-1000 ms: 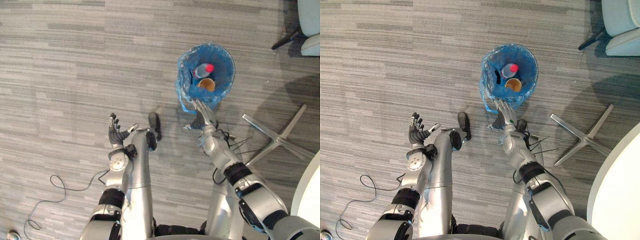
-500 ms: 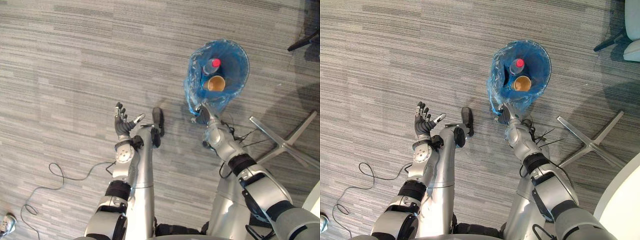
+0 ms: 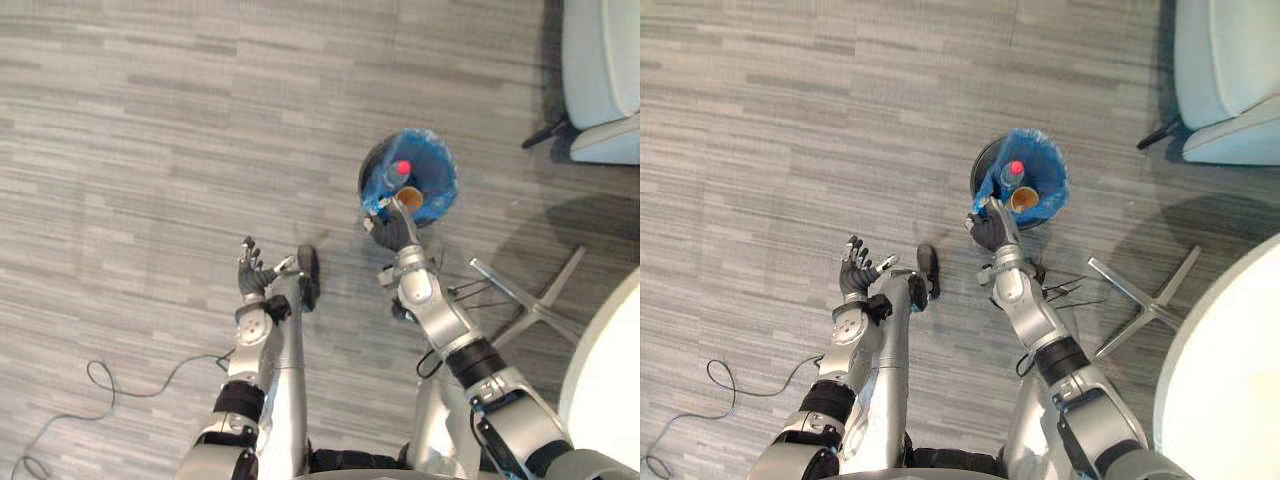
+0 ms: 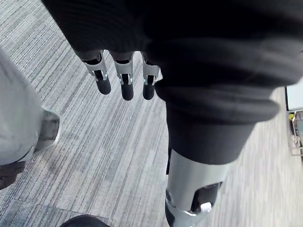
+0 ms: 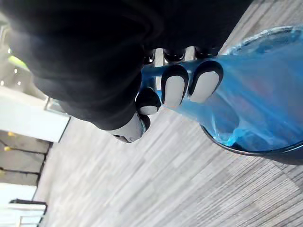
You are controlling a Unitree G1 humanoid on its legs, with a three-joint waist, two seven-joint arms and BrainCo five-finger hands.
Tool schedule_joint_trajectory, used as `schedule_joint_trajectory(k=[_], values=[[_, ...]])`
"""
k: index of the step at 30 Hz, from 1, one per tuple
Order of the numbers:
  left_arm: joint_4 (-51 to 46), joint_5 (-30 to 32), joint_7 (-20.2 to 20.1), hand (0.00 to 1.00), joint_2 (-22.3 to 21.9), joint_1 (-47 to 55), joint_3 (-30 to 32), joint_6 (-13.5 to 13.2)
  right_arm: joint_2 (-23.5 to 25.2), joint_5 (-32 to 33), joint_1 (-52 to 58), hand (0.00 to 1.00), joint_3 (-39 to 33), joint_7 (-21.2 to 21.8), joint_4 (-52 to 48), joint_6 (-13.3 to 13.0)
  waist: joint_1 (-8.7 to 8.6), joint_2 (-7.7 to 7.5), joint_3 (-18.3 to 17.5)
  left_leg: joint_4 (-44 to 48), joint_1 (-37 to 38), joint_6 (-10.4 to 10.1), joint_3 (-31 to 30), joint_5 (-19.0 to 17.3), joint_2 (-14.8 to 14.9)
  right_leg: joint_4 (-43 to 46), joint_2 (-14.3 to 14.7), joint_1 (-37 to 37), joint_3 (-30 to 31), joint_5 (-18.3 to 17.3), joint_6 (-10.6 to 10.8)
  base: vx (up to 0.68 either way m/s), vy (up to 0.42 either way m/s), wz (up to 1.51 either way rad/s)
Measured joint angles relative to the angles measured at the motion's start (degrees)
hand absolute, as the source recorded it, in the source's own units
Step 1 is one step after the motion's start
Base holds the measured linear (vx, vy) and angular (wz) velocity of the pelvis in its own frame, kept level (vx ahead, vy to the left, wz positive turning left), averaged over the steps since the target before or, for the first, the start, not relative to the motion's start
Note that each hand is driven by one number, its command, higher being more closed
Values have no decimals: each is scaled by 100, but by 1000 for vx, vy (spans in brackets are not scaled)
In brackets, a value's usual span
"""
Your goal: Gather rubbish on tea table into small bin, then transfer packed bag to large trash can.
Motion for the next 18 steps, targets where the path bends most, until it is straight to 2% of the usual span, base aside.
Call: schedule_joint_trajectory(k=[8, 11, 12, 13, 15, 18], values=[[259, 355, -221, 0, 491, 764, -89, 88, 31, -14, 160, 100, 58, 266, -40, -127, -91, -102, -7, -1753, 1641, -45, 125, 565, -171, -1863, 229, 1681, -185, 675, 98, 97, -12, 4], [178, 459, -342, 0, 549, 1138, -89, 122, 33, -41, 408, 100, 144, 408, -510, -147, -103, -169, -29, -2330, 2278, -20, 247, 751, -180, -2538, 343, 2290, -180, 930, 126, 155, -7, -14], [101, 513, -385, 0, 558, 1315, -91, 137, 21, -43, 551, 100, 211, 510, -756, -215, -123, -240, -89, -2610, 2549, -18, 303, 846, -225, -2831, 402, 2539, -174, 1051, 127, 156, 17, -20], [85, 595, -459, 0, 559, 1517, -91, 140, 3, -43, 706, 100, 288, 585, -911, -296, -146, -361, -325, -2866, 2731, -19, 365, 922, -235, -3091, 448, 2682, -153, 1121, 142, 166, 14, -18], [80, 691, -510, 0, 561, 1764, -161, 143, 8, -45, 978, 100, 330, 713, -1159, -358, -229, -496, -726, -3183, 2991, -47, 388, 977, -247, -3419, 504, 2939, -170, 1201, 142, 179, 3, -6], [37, 842, -598, 0, 539, 2039, -309, 146, 0, -44, 1244, 100, 321, 776, -1536, -498, -284, -620, -1191, -3466, 3511, -53, 407, 977, -273, -3724, 550, 3435, -122, 1218, 146, 169, 2, -7]])
